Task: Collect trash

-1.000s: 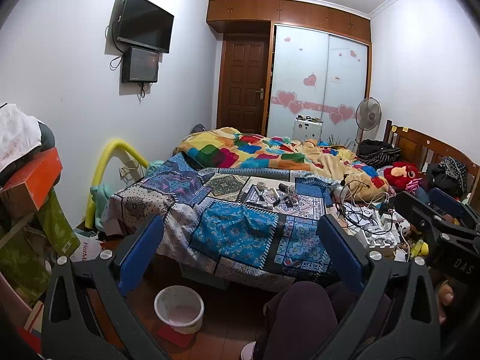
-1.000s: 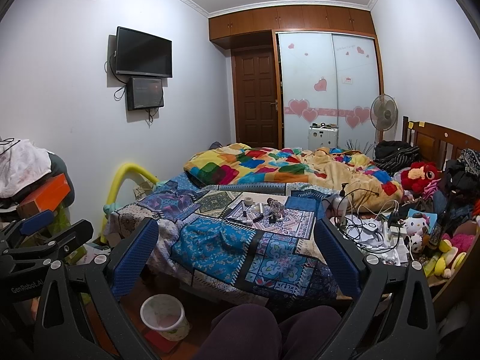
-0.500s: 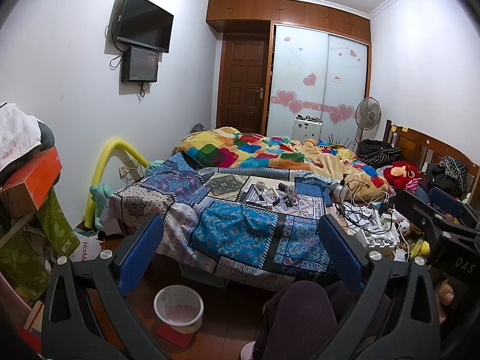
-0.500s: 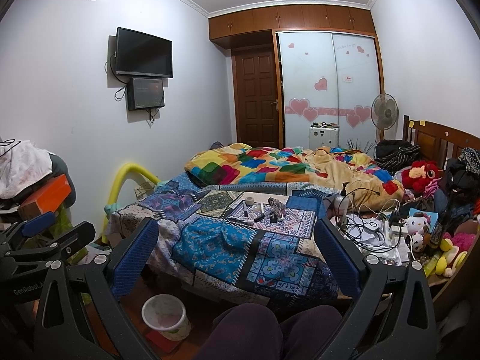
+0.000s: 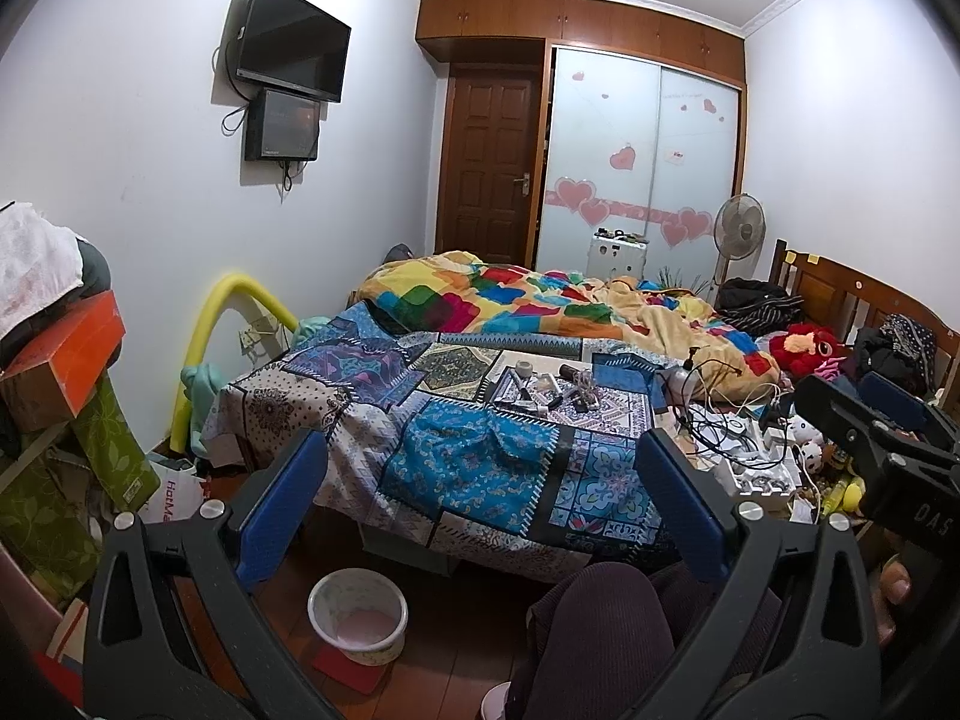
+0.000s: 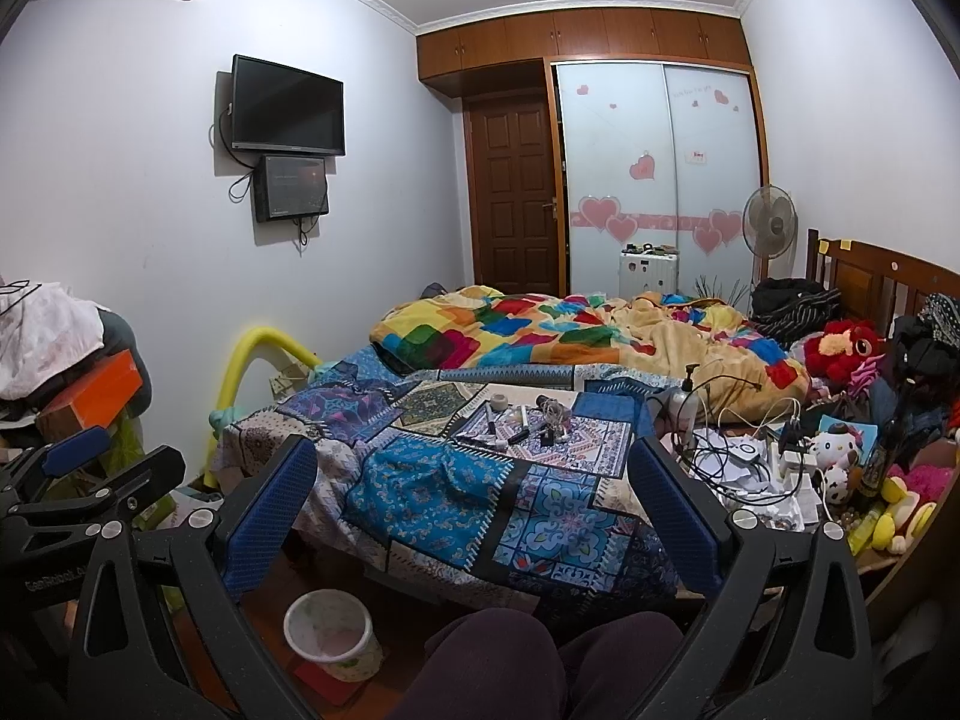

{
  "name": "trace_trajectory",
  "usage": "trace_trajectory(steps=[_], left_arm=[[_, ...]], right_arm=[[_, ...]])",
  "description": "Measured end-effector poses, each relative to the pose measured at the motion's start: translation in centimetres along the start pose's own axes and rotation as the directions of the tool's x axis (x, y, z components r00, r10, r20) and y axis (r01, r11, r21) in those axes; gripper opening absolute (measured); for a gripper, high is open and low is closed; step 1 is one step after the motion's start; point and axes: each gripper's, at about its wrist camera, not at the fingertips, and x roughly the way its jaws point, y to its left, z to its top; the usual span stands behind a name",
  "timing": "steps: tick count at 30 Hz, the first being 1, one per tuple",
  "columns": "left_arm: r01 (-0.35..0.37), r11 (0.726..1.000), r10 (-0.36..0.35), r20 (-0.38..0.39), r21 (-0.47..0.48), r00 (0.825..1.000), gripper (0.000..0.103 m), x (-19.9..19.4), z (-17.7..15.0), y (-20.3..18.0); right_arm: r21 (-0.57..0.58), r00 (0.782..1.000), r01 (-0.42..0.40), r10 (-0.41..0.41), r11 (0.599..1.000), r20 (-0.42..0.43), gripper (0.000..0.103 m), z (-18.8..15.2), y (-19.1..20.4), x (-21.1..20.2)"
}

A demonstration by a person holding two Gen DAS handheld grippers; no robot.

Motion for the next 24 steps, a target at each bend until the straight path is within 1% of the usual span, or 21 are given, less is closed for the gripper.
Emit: trace_trajectory(steps=[6, 10, 17, 19, 21, 24], left_arm=[[-0.008, 1.000, 0.008, -0.012, 0.004, 1.000, 0.103, 1.8, 0.6, 0.1], [-0.004, 1.000, 0.003, -0.024, -0.012, 1.000, 0.103, 4.1, 1.7, -0.1], [0.002, 1.000, -0.002, -0.047, 0.015, 0.999, 0.103, 9.8, 4.3, -1.1], [0.010, 1.000, -0.009, -0.062, 0.012, 0.998, 0.103, 12.1, 4.9, -1.6], [-0.003, 1.000, 0.003, -0.070, 0.001, 0.998, 0.103, 14.5, 5.3, -1.9], [-0.001, 1.000, 0.000, -0.093, -0.007, 0.996, 0.103, 17.7, 5.8, -2.3]], right_arm=[[-0.024, 1.000, 0.001, -0.001, 1.000, 0.001, 0.103, 0.6, -0.5, 1.3], [-0.041, 1.000, 0.011, -0.011, 0.999, -0.004, 0.103, 1.3, -1.2, 2.9], [-0.022, 0.999, 0.013, -0.014, 1.000, -0.048, 0.103, 2.3, -3.9, 7.3], [-0.009, 0.998, 0.018, -0.019, 1.000, -0.068, 0.103, 2.7, -4.9, 9.0], [0.004, 0.996, 0.023, -0.022, 1.000, -0.089, 0.103, 3.0, -5.9, 10.7], [0.024, 0.993, 0.033, -0.030, 0.999, -0.117, 0.103, 3.4, -7.6, 13.3]])
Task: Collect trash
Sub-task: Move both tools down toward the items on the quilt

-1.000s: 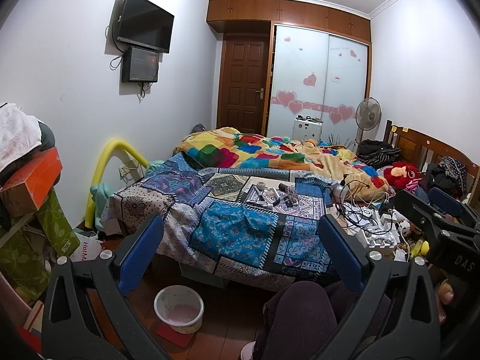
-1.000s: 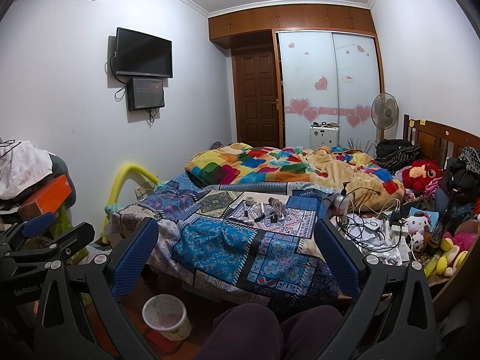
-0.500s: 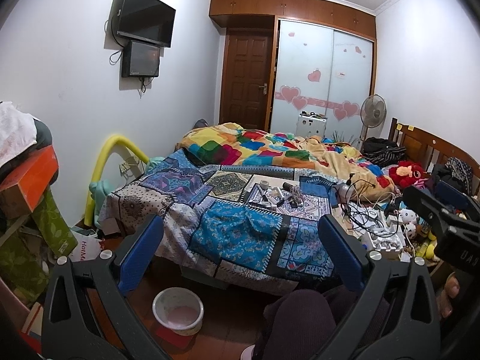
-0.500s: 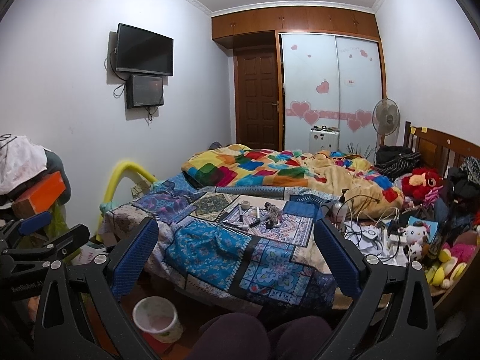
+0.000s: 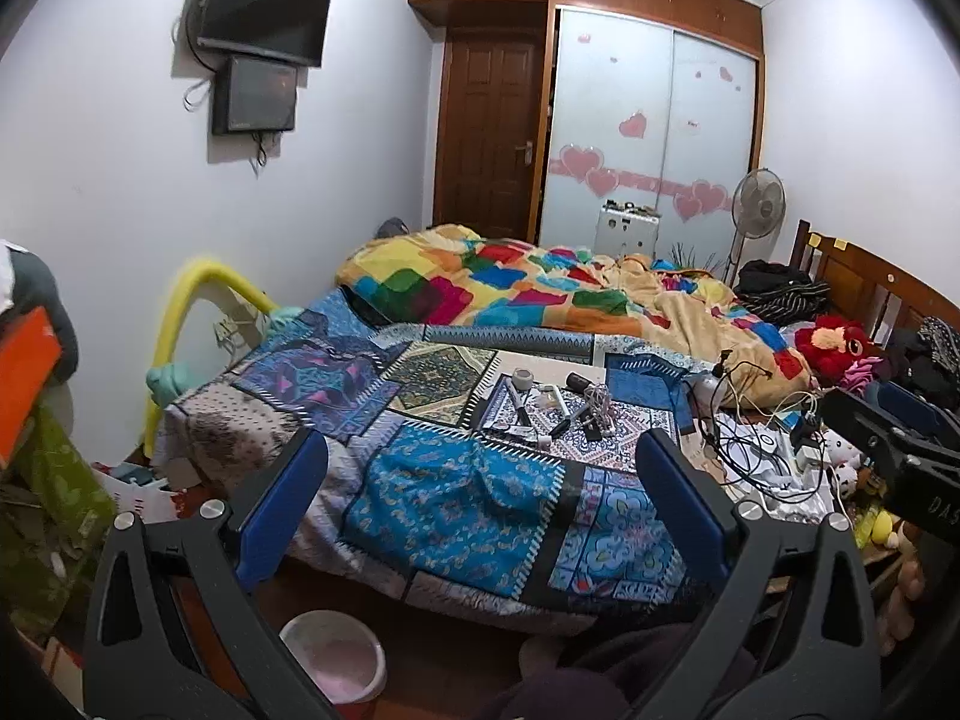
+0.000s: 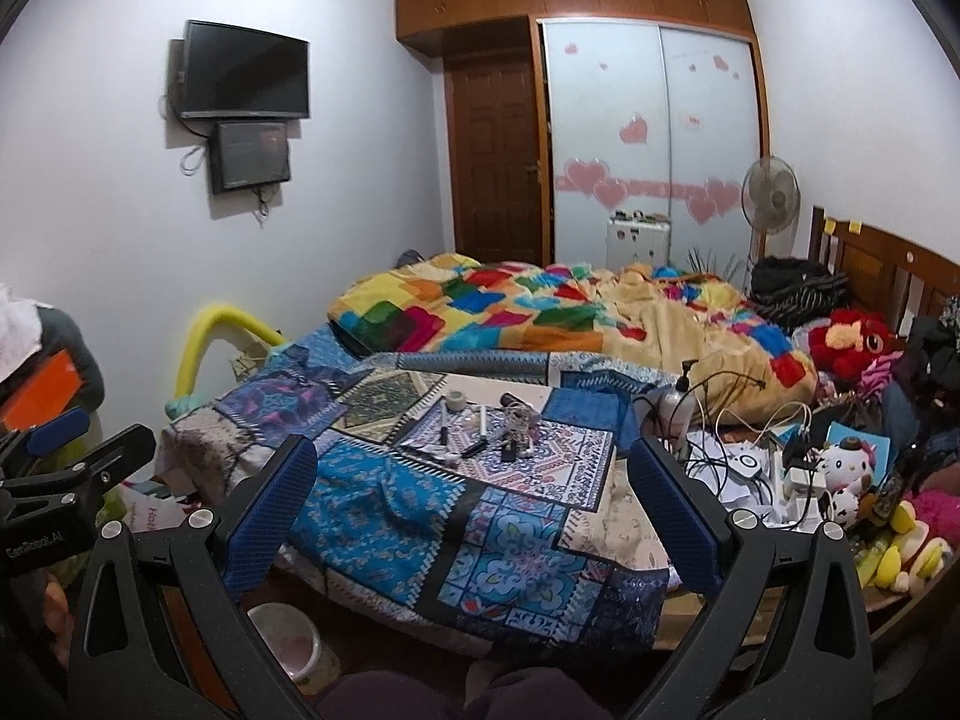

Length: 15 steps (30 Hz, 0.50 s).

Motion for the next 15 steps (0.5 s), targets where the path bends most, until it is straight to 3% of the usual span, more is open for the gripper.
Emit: trace_trajectory(steps=[7, 12, 15], left_arm=[[-0.001, 1.000, -0.003, -0.121, -0.031, 0.993, 0.102, 10.3, 1.4, -0.9], [-0.025, 0.999, 0.016, -0.223, -0.037, 0.975, 0.101, 18.4, 1.1, -1.5], [-0.030, 0.999, 0.019, -0.282, -0.037, 0.959, 0.092, 22.4, 0.5, -2.0]], right_arm=[[0.043, 0.997, 0.023, -0.020, 0.999, -0.071, 0.103, 1.2, -3.7, 6.4], [0.076, 0.990, 0.030, -0.019, 0.997, -0.142, 0.103, 1.1, -5.9, 12.1], [0.088, 0.981, 0.029, -0.011, 0.996, -0.195, 0.103, 0.5, -7.1, 15.4]])
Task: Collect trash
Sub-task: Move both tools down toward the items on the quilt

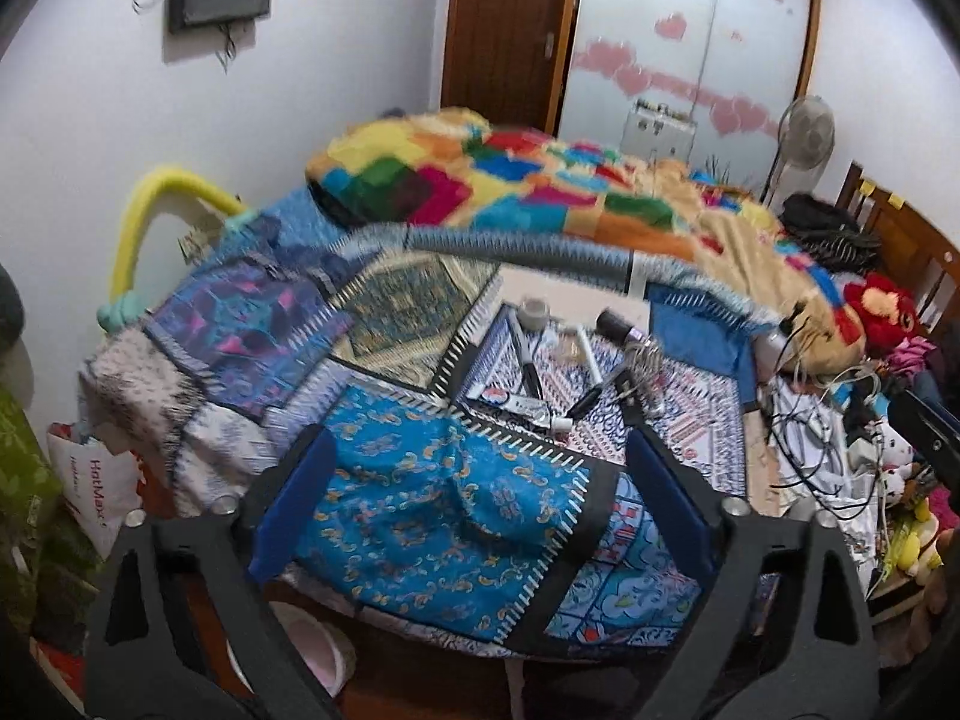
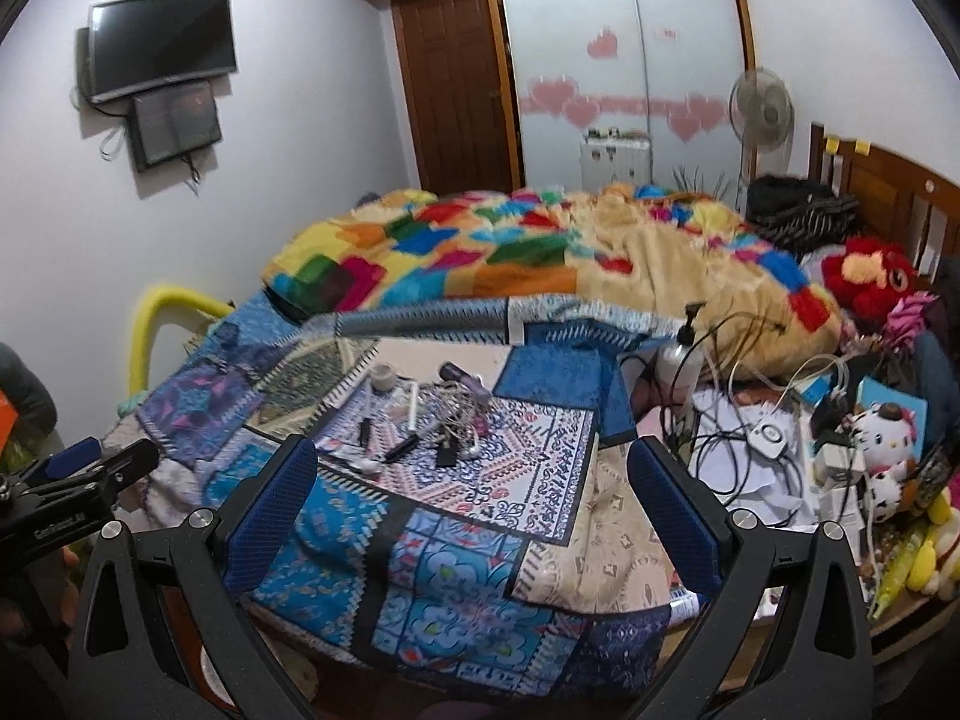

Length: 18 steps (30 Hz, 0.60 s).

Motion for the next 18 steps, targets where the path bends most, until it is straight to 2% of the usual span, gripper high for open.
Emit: trace_trajectory(steps=[4, 9, 15, 18], left_arm=[[0.022, 0.999, -0.025, -0.100, -0.033, 0.995, 0.084, 6.4, 0.6, -0.5], [0.047, 0.998, -0.055, -0.174, -0.052, 0.983, 0.073, 11.4, 0.4, -1.3], [0.079, 0.995, -0.089, -0.235, -0.055, 0.968, 0.060, 16.3, 0.0, -2.9], [0.082, 0.995, -0.094, -0.250, -0.057, 0.964, 0.060, 18.0, -0.3, -3.6]], right_arm=[[0.027, 0.998, -0.012, 0.014, 1.000, -0.066, 0.103, 0.3, -1.2, 4.5], [0.071, 0.987, -0.059, 0.068, 0.996, -0.145, 0.100, 0.5, -2.0, 9.4], [0.073, 0.970, -0.098, 0.112, 0.992, -0.217, 0.081, 0.2, -1.9, 14.7], [0.051, 0.963, -0.109, 0.118, 0.993, -0.244, 0.070, 0.0, -1.5, 16.8]])
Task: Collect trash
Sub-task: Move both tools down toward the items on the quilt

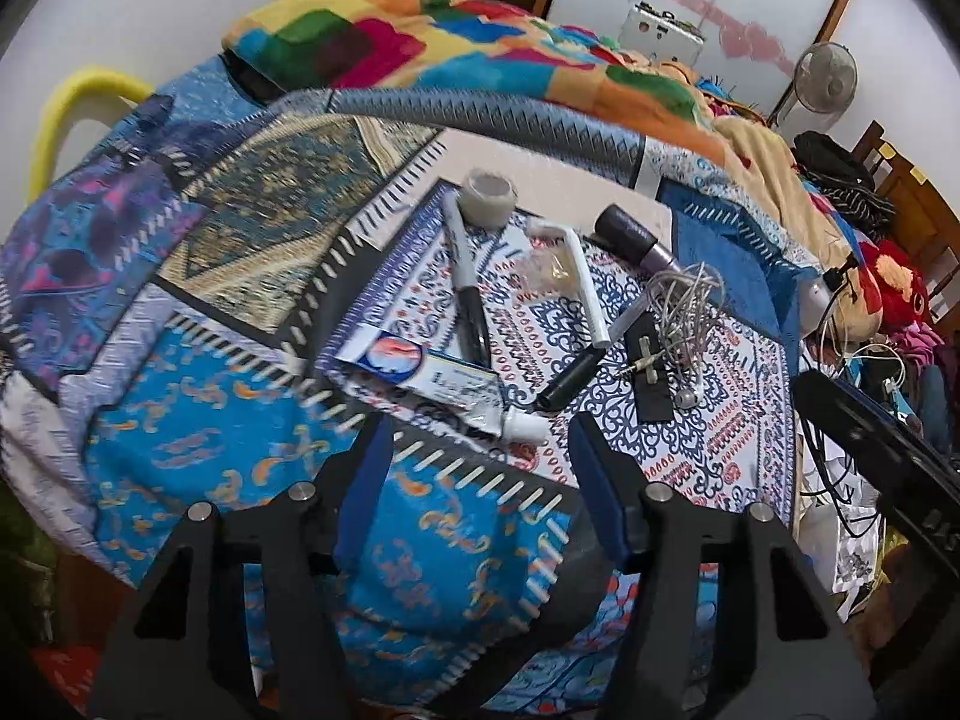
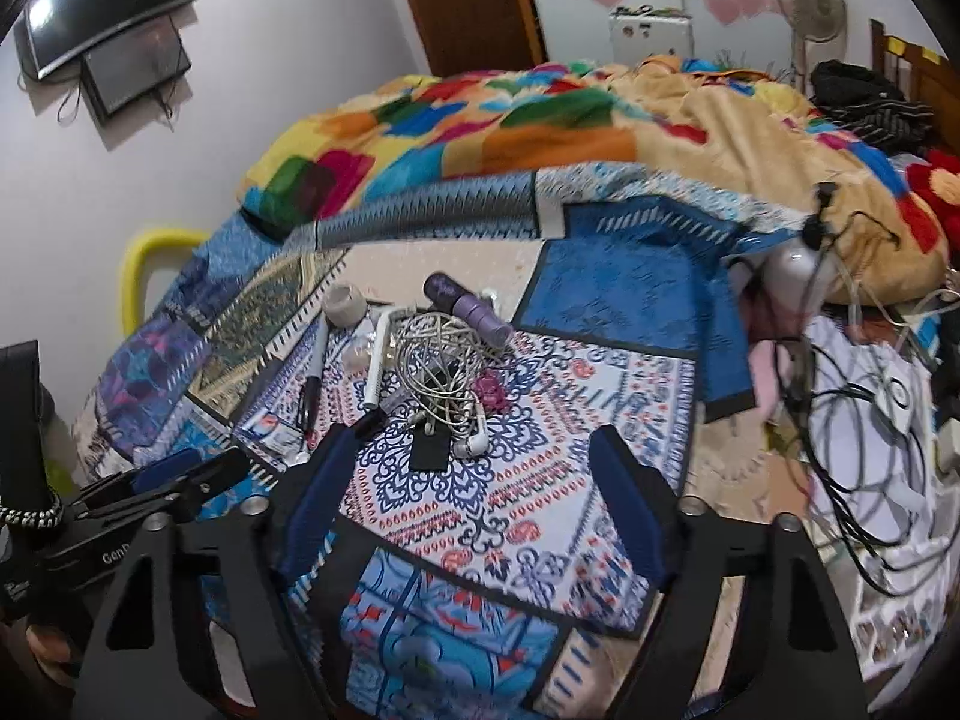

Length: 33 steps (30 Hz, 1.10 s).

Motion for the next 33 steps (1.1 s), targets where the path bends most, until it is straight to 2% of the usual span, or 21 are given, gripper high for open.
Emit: trace_trajectory(steps=[2, 6, 8, 10, 11, 13, 15, 16, 19, 21, 23, 26, 33], left_arm=[[-0.012, 1.000, 0.012, -0.003, 0.003, 1.000, 0.060, 0.9, 0.0, -0.3], [-0.053, 0.999, 0.053, 0.006, 0.007, 0.999, 0.060, 2.4, -0.1, -0.7], [-0.070, 0.998, 0.070, 0.013, 0.006, 0.997, 0.060, 3.0, -0.2, -0.8], [-0.090, 0.996, 0.090, 0.027, 0.011, 0.996, 0.060, 3.4, -0.3, -1.0], [-0.105, 0.994, 0.104, 0.036, 0.017, 0.994, 0.059, 3.5, -0.4, -1.2], [-0.129, 0.991, 0.127, 0.051, 0.038, 0.991, 0.051, 3.7, -0.6, -1.3], [-0.119, 0.992, 0.117, 0.046, 0.042, 0.992, 0.045, 3.8, -0.7, -1.2], [-0.111, 0.993, 0.109, 0.040, 0.040, 0.993, 0.040, 3.8, -0.8, -1.0], [-0.108, 0.993, 0.106, 0.033, 0.042, 0.994, 0.034, 3.6, -1.0, -0.3], [-0.083, 0.996, 0.082, 0.024, 0.029, 0.996, 0.034, 3.2, -1.2, 0.5], [-0.061, 0.998, 0.061, 0.014, 0.022, 0.998, 0.034, 2.8, -1.5, 1.1], [-0.063, 0.998, 0.063, 0.004, 0.027, 0.998, 0.034, 2.4, -1.9, 1.9], [-0.003, 1.000, 0.004, -0.031, 0.013, 0.999, 0.034, 1.9, -1.8, 2.7]], right_arm=[[-0.011, 1.000, 0.006, -0.006, 1.000, -0.018, 0.060, 0.2, -0.2, 1.2], [0.001, 0.999, 0.022, -0.022, 1.000, -0.036, 0.048, 0.7, -1.3, 3.0], [0.013, 0.998, 0.011, -0.010, 1.000, -0.060, 0.036, 1.1, -2.0, 4.0], [0.020, 0.997, -0.008, 0.009, 1.000, -0.076, 0.030, 1.5, -2.2, 5.0], [0.020, 0.997, -0.010, 0.012, 1.000, -0.078, 0.029, 1.6, -2.2, 5.4], [0.026, 0.996, -0.026, 0.028, 0.999, -0.082, 0.028, 1.8, -2.1, 6.1], [0.025, 0.995, -0.037, 0.039, 0.999, -0.092, 0.026, 2.0, -1.9, 6.9], [0.023, 0.995, -0.036, 0.038, 0.999, -0.094, 0.024, 2.1, -1.7, 7.2], [0.017, 0.993, -0.033, 0.035, 0.999, -0.111, 0.015, 2.2, -1.5, 8.1], [0.015, 0.994, -0.032, 0.033, 0.999, -0.104, 0.014, 2.1, -1.4, 8.1], [0.006, 0.994, -0.037, 0.037, 0.999, -0.101, 0.009, 1.9, -1.4, 7.9], [-0.014, 0.995, -0.029, 0.027, 0.999, -0.096, 0.007, 1.7, -1.6, 7.4], [-0.045, 0.997, -0.003, -0.001, 0.999, -0.082, 0.006, 1.3, -2.2, 6.1]])
